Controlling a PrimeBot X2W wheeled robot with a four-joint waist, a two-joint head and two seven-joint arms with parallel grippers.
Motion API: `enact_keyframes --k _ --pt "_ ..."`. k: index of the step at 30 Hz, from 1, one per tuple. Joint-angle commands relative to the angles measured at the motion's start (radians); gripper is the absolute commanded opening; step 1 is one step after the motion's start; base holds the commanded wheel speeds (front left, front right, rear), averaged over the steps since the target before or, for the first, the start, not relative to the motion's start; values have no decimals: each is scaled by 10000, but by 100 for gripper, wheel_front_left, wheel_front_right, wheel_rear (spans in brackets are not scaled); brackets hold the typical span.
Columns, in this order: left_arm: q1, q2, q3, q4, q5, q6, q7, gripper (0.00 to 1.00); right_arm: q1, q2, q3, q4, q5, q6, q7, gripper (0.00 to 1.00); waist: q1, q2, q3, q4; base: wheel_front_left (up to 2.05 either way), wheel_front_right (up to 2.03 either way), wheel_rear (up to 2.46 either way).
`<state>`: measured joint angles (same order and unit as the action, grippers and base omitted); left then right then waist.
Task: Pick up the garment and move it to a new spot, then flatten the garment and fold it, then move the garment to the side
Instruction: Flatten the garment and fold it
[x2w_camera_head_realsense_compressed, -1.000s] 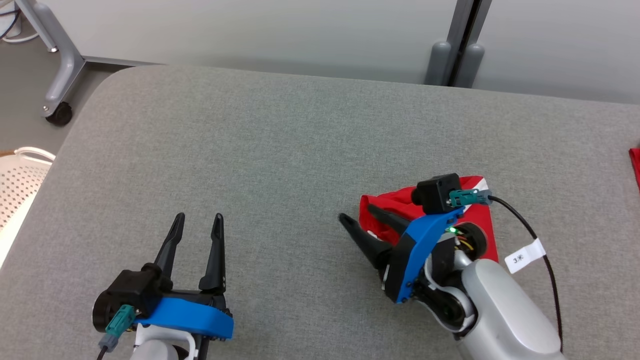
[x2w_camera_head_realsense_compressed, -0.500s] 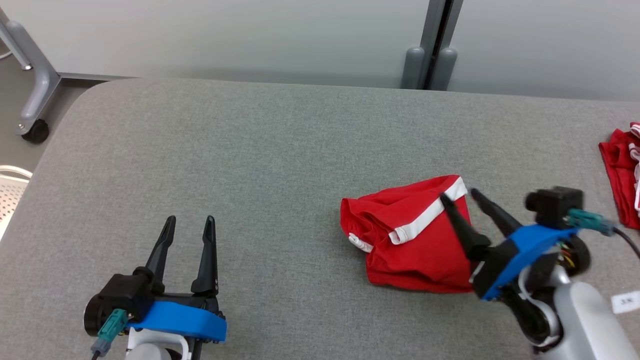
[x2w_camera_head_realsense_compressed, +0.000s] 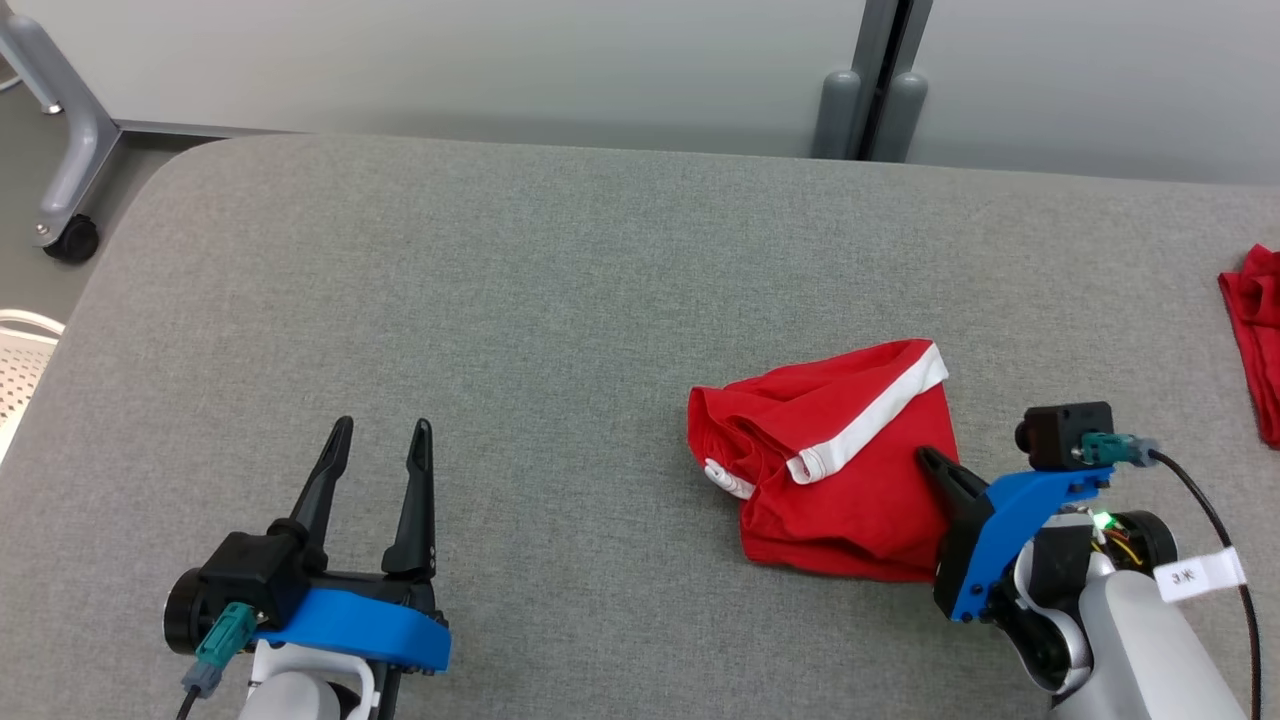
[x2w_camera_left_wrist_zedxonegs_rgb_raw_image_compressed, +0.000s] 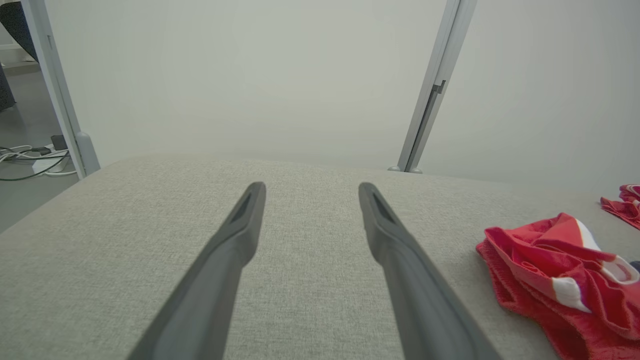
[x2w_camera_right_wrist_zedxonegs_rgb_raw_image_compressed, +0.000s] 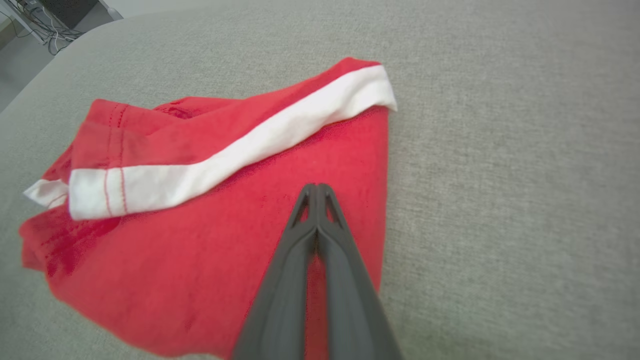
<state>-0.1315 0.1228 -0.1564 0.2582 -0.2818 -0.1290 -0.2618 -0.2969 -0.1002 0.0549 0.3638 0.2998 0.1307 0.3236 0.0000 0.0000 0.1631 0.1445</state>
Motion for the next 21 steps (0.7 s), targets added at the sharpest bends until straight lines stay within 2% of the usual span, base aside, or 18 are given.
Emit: enact_keyframes --k 1,9,21 --pt "-182 61 -29 4 12 -18 -37 100 -273 24 60 310 -78 1 139 0 0 0 62 56 0 0 0" --pt "-281 -18 -128 -1 -1 -19 -37 100 -1504 47 491 1596 -39 1 555 0 0 0 248 371 0 0 0" --pt "-352 -83 -260 79 -97 -19 -37 100 -3185 145 961 2668 42 1 232 0 0 0 283 938 0 0 0"
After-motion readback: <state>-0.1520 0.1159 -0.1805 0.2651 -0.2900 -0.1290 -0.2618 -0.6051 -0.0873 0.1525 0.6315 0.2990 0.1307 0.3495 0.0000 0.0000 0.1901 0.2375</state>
